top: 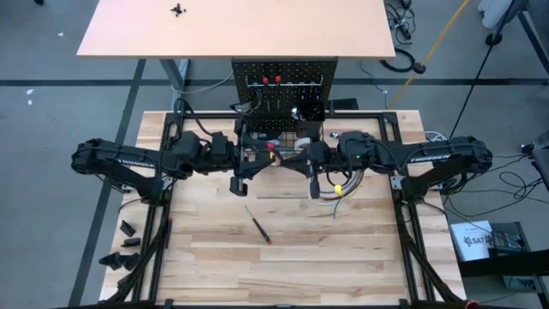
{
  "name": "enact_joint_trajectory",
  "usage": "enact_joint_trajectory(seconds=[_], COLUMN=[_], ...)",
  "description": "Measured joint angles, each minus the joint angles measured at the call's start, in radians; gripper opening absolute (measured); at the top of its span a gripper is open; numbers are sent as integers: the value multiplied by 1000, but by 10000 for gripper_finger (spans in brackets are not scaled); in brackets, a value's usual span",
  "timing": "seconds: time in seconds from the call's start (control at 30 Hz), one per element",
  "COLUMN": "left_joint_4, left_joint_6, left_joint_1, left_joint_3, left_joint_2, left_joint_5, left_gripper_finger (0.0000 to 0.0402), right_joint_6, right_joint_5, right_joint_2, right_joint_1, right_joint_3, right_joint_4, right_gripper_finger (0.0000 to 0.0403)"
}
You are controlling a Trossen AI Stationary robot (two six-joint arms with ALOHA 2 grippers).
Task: Hang tools onto peg board
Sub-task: Hang the screwdriver on the pegboard
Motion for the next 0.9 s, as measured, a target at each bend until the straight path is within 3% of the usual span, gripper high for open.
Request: enact_joint_trajectory(seconds=[0.23, 0.9], left_joint_4=[2, -49], left_joint_6=[-36, -104], left_joint_1=[7, 15], left_joint_3=[0, 1], left_joint_2=[0, 0], left_joint_5=[-90, -91], left_gripper_finger=[177, 167], right_joint_6=[6, -11], right_joint_5=[28, 78], right_joint_2=[29, 42], right_joint_1=[-5, -5], right_joint_3=[0, 0], right_joint_4=[-19, -10], right_gripper_finger=[1, 1])
